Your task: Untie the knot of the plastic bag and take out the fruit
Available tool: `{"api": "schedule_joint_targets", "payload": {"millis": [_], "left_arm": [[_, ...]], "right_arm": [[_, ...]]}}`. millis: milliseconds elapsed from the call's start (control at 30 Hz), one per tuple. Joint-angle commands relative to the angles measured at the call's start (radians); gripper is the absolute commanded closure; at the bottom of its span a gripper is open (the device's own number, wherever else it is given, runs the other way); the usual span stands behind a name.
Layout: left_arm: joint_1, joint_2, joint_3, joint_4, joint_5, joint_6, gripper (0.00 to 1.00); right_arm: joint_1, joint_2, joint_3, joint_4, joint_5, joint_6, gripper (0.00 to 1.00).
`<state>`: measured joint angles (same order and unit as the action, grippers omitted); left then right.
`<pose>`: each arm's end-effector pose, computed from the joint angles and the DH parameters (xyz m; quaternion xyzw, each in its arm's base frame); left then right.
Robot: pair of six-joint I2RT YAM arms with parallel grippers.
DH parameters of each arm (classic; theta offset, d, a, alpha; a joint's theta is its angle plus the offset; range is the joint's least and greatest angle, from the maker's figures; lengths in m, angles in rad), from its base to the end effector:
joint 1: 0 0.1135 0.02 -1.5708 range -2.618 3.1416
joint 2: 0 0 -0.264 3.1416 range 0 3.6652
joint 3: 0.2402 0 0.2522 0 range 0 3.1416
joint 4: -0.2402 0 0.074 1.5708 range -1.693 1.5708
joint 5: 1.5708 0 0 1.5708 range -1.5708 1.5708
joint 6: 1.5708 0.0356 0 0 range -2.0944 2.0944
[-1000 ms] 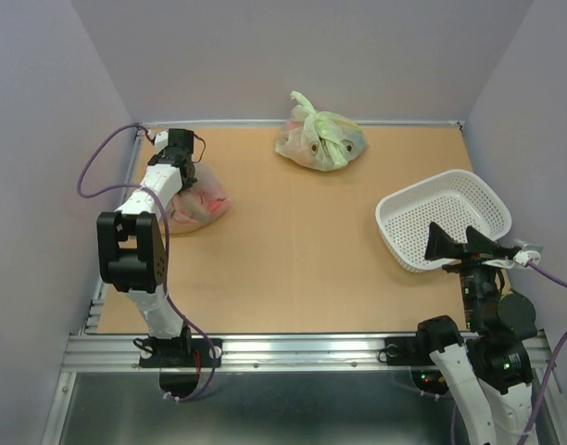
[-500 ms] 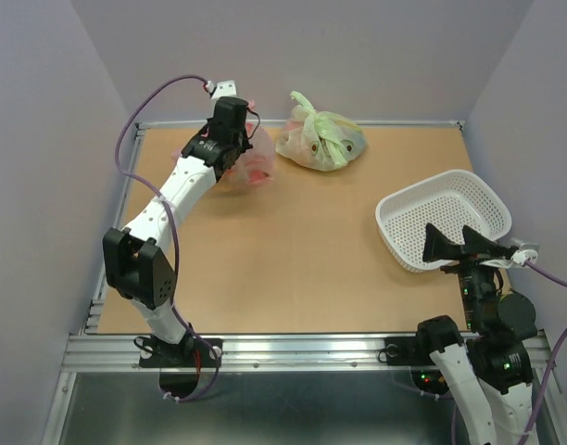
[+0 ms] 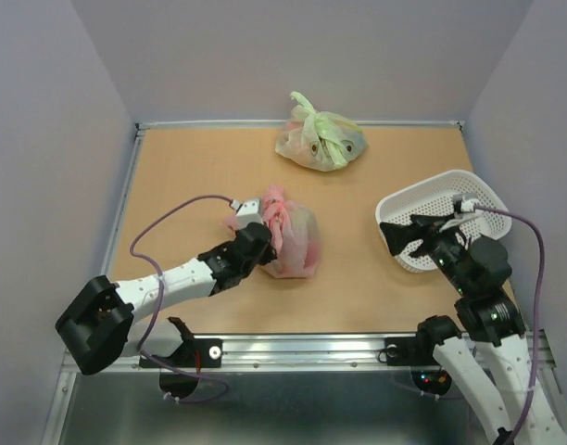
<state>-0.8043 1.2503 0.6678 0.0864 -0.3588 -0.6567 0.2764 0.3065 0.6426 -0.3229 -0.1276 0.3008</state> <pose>0.1954 -0.1850 0.2283 -0.0288 0.8497 -0.2219 0.4774 0.0845 0.0287 0.3320 -0.0368 0.7015 0.2451 0.6682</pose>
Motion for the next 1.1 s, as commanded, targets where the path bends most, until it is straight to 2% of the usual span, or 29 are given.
{"api": "schedule_joint_targets", "payload": {"millis": [0,133,267,367,400,467,700,833,867,933,967,1000,1033,1067], "left_arm": [[-0.119,-0.094,-0.14,0.189,-0.063,-0.17,1.0],[-0.258,-0.12,-0.252,0.187,-0.104,-0.268,1.0],[-0.311,-0.129,-0.321,0.205,-0.118,-0.337,1.0],[-0.363,-0.126,-0.336,0.223,-0.132,-0.357,1.0],[-0.375,-0.126,-0.335,0.225,-0.137,-0.36,1.0],[-0.395,-0.126,-0.336,0.228,-0.153,-0.366,1.0],[-0.42,-0.135,-0.35,0.228,-0.177,-0.397,1.0],[-0.424,-0.161,-0.366,0.22,-0.181,-0.414,1.0],[-0.424,-0.169,-0.375,0.208,-0.186,-0.434,1.0],[-0.424,-0.213,-0.387,0.19,-0.193,-0.455,1.0],[-0.424,-0.233,-0.396,0.176,-0.204,-0.465,1.0],[-0.424,-0.255,-0.401,0.132,-0.212,-0.493,1.0],[-0.424,-0.306,-0.404,0.109,-0.216,-0.506,1.0],[-0.424,-0.337,-0.41,0.087,-0.227,-0.514,1.0]], "right_arm": [[0.004,0.175,0.084,0.062,-0.266,0.06,0.0],[0.006,0.382,0.094,0.068,-0.355,0.084,0.0],[0.043,0.447,0.083,0.097,-0.351,0.089,0.0],[0.189,0.549,0.101,0.114,-0.224,0.063,0.0],[0.19,0.58,0.112,0.114,-0.189,0.057,0.0],[0.325,0.646,0.14,0.114,-0.098,0.047,0.0],[0.617,0.89,0.272,0.125,0.233,0.028,0.02],[0.673,1.002,0.313,0.127,0.342,0.041,0.22],[0.681,1.031,0.302,0.127,0.365,0.044,0.35],[0.699,1.045,0.276,0.127,0.416,0.058,0.53],[0.705,1.046,0.26,0.128,0.427,0.061,0.77],[0.71,1.037,0.215,0.127,0.439,0.067,0.9],[0.719,1.027,0.191,0.128,0.472,0.084,0.99],[0.721,1.013,0.162,0.128,0.489,0.09,0.99]]}}
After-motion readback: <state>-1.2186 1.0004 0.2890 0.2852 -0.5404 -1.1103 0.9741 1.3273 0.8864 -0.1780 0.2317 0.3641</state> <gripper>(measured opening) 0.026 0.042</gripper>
